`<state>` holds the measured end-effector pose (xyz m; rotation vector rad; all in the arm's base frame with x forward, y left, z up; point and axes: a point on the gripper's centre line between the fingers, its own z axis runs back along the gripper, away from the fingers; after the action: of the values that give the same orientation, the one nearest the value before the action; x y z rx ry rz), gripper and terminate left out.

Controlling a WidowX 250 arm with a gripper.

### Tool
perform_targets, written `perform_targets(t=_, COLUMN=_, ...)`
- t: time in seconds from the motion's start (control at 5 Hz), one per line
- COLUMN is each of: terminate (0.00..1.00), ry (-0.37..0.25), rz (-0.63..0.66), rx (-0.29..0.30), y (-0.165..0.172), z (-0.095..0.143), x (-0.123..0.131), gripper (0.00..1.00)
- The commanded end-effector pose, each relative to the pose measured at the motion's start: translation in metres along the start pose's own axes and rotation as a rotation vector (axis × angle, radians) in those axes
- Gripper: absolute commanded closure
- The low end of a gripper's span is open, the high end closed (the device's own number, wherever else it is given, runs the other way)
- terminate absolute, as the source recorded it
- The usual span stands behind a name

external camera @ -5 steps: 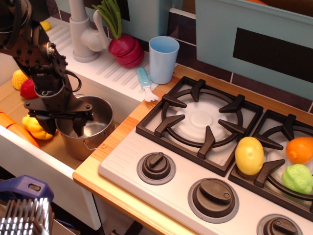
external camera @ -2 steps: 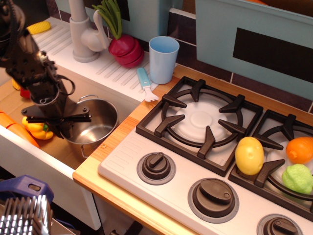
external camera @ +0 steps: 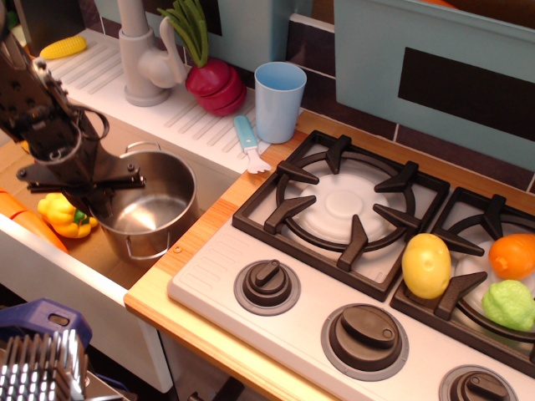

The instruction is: Put pot or pan on stove

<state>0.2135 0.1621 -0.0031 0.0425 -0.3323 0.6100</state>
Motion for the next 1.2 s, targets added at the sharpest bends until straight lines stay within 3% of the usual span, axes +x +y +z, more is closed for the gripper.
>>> perform_targets(t=0.0, terminate=0.0, ry=-0.091, rz=0.017, rx=0.002, y=-0.014, z=0.044, x=0.019, gripper=1.0)
perform_targets(t=0.2, terminate=0.0, ry=-0.072, rz=0.021, rx=0.002, y=-0.039, z=0.074, x=0.022, gripper=1.0)
perform_targets(t=0.4, terminate=0.0, ry=-0.05, rz=0.013, rx=-0.015, y=-0.063, z=0.088, x=0.022, gripper=1.0)
perform_targets(t=0.8, terminate=0.0, ry=-0.044, rz=-0.034, rx=-0.03, y=-0.114, z=0.105, x=0.025, gripper=1.0)
perform_targets(t=1.0, terminate=0.0, ry=-0.04, rz=-0.036, rx=-0.064, y=-0.138, z=0.101, x=0.026, gripper=1.0)
